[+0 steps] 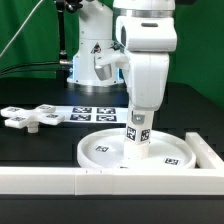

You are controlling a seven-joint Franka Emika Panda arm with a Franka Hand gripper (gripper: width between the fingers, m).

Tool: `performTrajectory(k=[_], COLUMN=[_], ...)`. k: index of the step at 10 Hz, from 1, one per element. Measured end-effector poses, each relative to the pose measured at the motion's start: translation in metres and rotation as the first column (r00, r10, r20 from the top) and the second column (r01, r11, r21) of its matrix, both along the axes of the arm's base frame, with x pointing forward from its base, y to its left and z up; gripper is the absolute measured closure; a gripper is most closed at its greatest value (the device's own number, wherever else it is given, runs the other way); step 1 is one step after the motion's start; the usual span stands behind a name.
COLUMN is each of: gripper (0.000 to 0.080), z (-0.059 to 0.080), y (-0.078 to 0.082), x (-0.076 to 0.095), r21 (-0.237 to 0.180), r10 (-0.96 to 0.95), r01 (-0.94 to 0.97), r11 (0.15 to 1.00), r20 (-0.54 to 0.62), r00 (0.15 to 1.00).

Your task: Assemble round table

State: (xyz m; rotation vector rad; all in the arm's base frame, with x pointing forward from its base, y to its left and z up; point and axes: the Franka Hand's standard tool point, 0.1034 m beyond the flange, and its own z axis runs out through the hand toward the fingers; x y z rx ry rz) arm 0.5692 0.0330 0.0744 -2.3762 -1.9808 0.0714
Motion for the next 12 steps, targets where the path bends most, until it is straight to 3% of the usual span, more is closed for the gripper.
performTrajectory(k=[4, 6, 10, 12], gripper=[0.0393, 0.0392, 0.0392, 0.0392], z=[-0.0007, -0.0005, -0.0004, -0.001], y=[0.0016, 0.0026, 0.0031, 0.0027], x=[-0.0022, -0.0023, -0.003, -0.0052], r21=[-0.017, -0.023, -0.041, -0.043], r10=[-0.429, -0.512, -0.721, -0.881], r01=[0.429, 0.512, 0.72, 0.88], r11=[0.903, 0.859, 0.693, 0.473], r20=[-0.001, 0.001, 0.004, -0.004], r00=[0.903, 0.859, 0.693, 0.474])
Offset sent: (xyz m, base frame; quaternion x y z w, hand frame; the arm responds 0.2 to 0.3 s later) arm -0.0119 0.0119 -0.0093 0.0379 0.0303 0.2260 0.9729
